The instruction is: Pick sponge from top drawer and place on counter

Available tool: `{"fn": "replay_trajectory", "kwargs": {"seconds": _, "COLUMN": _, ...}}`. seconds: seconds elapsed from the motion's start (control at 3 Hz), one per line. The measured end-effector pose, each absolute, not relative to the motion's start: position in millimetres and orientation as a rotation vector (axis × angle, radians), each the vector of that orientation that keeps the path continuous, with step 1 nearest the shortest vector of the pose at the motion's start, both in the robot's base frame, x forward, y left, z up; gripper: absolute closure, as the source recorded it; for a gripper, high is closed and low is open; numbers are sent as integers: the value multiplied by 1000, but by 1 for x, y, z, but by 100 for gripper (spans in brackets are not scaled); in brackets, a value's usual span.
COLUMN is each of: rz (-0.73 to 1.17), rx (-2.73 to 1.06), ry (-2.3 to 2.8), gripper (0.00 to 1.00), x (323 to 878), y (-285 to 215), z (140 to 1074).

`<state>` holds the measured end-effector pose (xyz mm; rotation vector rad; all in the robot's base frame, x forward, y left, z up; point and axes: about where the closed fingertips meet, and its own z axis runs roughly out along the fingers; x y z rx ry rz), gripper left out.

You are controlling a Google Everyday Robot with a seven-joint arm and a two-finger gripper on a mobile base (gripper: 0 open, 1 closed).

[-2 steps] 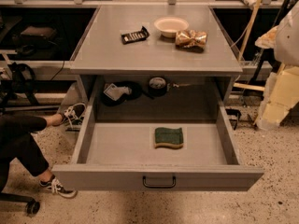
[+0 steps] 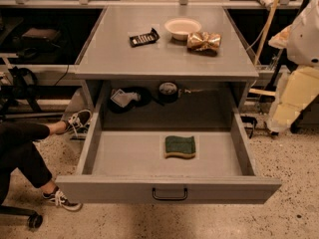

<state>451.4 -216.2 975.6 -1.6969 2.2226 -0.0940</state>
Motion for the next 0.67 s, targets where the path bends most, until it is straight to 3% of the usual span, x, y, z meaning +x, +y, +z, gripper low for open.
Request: {"fn": "replay_trajectory", "kwargs": {"seconds": 0.67, "rz": 7, "rx": -1660, "ry": 2179, "gripper": 0, "x": 519, "y": -183, "z": 924}}
